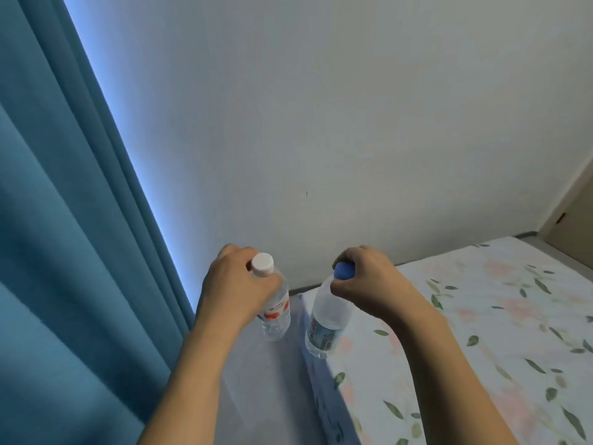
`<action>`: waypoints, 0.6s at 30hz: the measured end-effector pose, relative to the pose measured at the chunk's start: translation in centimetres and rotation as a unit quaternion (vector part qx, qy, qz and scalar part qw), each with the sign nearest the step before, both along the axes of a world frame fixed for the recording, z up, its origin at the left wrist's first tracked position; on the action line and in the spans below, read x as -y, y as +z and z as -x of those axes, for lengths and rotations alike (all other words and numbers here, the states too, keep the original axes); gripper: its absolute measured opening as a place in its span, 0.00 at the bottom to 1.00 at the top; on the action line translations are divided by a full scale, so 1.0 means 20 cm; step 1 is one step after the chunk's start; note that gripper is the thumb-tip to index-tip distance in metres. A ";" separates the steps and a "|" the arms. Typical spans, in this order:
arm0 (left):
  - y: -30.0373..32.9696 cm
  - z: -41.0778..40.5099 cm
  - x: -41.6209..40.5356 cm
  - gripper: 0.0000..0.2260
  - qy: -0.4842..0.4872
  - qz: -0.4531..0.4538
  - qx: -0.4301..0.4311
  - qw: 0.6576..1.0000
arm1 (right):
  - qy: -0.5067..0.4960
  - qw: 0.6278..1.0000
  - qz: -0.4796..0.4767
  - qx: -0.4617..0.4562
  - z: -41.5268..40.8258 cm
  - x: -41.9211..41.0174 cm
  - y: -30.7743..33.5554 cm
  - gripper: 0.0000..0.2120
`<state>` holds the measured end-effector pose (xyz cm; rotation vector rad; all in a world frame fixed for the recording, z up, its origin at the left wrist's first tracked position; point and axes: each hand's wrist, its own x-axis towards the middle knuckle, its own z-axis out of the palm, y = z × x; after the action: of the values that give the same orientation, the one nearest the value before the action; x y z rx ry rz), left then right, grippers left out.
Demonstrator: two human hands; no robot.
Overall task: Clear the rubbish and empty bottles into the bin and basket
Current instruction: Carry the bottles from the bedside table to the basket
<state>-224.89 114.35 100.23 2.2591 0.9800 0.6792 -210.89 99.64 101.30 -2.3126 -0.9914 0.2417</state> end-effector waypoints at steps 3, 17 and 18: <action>0.01 -0.04 -0.19 0.08 -0.008 0.007 0.025 1.000 | 0.001 1.000 -0.008 0.006 -0.06 -0.19 0.01 0.07; 0.06 -0.54 -0.86 0.07 0.009 0.021 -0.003 1.000 | 0.043 0.999 -0.019 0.018 -0.62 -0.96 0.06 0.08; 0.07 -0.57 -0.93 0.08 0.014 0.020 -0.002 1.000 | 0.048 0.998 -0.020 0.018 -0.66 -1.03 0.06 0.09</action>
<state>-213.51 132.86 101.55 2.2166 1.0186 0.6621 -197.77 120.22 102.57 -2.2429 -1.1170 0.2185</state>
